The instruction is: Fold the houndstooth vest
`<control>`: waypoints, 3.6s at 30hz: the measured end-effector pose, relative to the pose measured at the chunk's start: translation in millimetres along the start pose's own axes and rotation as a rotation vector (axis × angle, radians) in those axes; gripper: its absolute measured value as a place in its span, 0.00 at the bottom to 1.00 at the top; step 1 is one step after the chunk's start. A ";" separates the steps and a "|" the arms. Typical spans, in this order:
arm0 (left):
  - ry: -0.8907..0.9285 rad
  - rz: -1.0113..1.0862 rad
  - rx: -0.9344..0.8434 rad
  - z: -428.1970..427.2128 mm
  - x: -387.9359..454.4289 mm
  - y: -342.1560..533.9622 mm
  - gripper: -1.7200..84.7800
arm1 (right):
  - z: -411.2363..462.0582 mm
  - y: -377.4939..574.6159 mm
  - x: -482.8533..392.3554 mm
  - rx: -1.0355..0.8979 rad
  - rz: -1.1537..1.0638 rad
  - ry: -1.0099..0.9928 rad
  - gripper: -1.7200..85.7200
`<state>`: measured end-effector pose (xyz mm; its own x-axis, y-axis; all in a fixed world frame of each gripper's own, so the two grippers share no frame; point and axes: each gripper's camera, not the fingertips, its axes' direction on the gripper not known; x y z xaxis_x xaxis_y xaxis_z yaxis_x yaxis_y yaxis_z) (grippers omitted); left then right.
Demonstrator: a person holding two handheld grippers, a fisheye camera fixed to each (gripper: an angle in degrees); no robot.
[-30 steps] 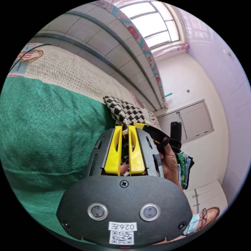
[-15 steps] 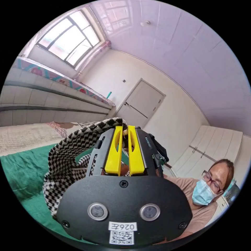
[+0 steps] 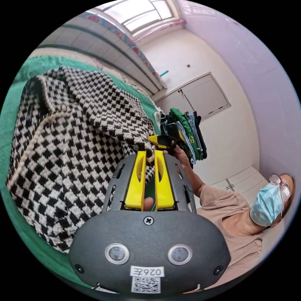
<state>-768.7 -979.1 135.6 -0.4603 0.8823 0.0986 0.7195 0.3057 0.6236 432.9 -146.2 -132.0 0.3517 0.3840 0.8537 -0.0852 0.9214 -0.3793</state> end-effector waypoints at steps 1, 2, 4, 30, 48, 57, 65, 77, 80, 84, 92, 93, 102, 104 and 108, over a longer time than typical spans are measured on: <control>0.014 -0.036 -0.025 0.7 -7.3 1.8 0.10 | 3.7 6.2 2.6 -0.017 0.017 0.068 0.06; 0.019 -0.054 -0.028 -1.5 -10.0 2.3 0.10 | 5.7 8.1 3.4 -0.037 0.028 0.112 0.06; 0.034 -0.067 0.026 -26.0 -9.9 1.3 0.11 | 7.1 14.9 1.1 -0.129 0.046 0.243 0.07; -0.525 -0.085 -0.127 -129.0 -120.2 -420.3 0.03 | 124.1 -313.5 -90.6 -0.123 -0.263 0.722 0.04; -0.644 0.087 -0.136 -197.9 -16.9 -476.0 0.08 | 78.2 -240.4 -163.1 0.057 -0.365 0.831 0.10; -1.163 0.314 -0.070 -231.7 104.6 -486.4 0.02 | 62.2 -208.6 -148.4 0.038 -0.307 0.802 0.10; -1.125 0.516 0.027 -299.9 183.1 -416.8 0.01 | 60.6 -136.9 -190.2 0.058 -0.445 0.990 0.04; -0.518 0.565 0.285 -561.1 338.8 -288.6 0.01 | -124.7 132.2 -402.4 0.494 -0.700 0.977 0.01; -0.290 0.603 0.555 -641.5 376.0 -215.7 0.01 | -180.0 243.2 -435.1 0.586 -0.817 0.836 0.01; -0.049 0.657 0.748 -705.5 415.7 -133.0 0.01 | -214.2 403.1 -449.9 0.891 -0.966 0.749 0.01; -0.008 0.935 1.024 -771.8 517.6 3.2 0.02 | -206.8 549.2 -468.1 0.967 -1.244 0.597 0.01; -0.007 0.962 1.053 -780.7 530.6 14.7 0.03 | -202.4 564.5 -471.5 0.947 -1.294 0.577 0.01; -0.139 1.036 0.886 -788.4 632.0 -34.1 0.01 | -234.5 595.0 -425.1 0.908 -1.249 0.295 0.06; -0.217 0.966 0.858 -771.5 642.3 -67.1 0.01 | -243.0 572.8 -397.3 0.853 -1.130 0.325 0.05; -0.280 0.797 0.679 -718.3 652.8 -171.9 0.01 | -250.1 505.3 -309.4 0.635 -0.740 0.603 0.01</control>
<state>-1566.3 -712.8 649.8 0.3405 0.9388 0.0514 0.9363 -0.3336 -0.1096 514.2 185.4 -676.9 0.8865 -0.1987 0.4179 -0.0663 0.8392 0.5397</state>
